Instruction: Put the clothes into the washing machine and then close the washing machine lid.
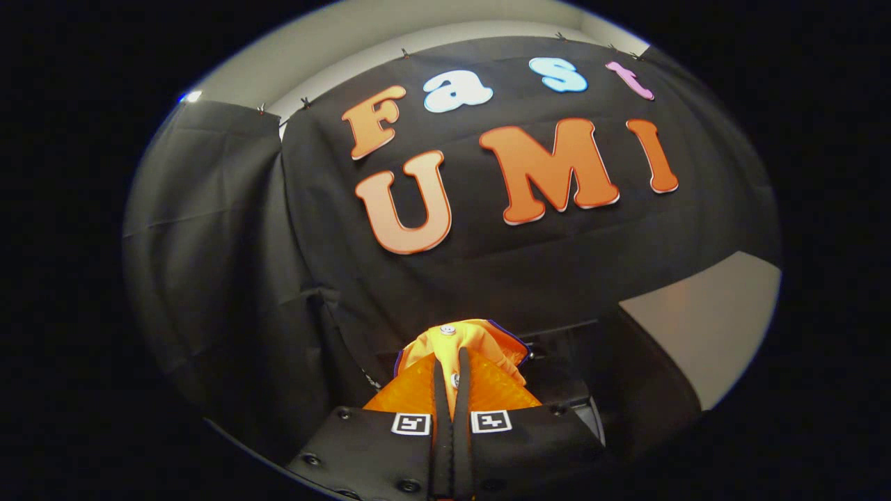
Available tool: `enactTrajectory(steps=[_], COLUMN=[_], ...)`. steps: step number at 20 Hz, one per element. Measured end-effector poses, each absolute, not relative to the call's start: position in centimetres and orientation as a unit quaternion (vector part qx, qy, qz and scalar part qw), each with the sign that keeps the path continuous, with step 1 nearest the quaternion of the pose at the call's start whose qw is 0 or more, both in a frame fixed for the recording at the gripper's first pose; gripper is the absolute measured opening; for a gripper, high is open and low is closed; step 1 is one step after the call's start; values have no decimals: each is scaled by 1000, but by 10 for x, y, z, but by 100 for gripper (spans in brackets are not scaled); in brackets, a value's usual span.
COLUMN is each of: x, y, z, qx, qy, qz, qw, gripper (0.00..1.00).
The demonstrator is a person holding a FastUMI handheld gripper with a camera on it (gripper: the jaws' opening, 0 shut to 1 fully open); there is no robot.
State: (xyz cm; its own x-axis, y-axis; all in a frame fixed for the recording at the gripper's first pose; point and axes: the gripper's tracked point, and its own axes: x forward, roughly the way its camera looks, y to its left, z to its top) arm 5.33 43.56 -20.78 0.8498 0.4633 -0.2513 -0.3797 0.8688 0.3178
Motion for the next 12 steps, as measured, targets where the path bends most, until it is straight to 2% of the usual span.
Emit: enactTrajectory(steps=[12], x=[80], y=[471], z=[-437], qx=[104], qy=[349], qz=[155], qw=[918], gripper=[8])
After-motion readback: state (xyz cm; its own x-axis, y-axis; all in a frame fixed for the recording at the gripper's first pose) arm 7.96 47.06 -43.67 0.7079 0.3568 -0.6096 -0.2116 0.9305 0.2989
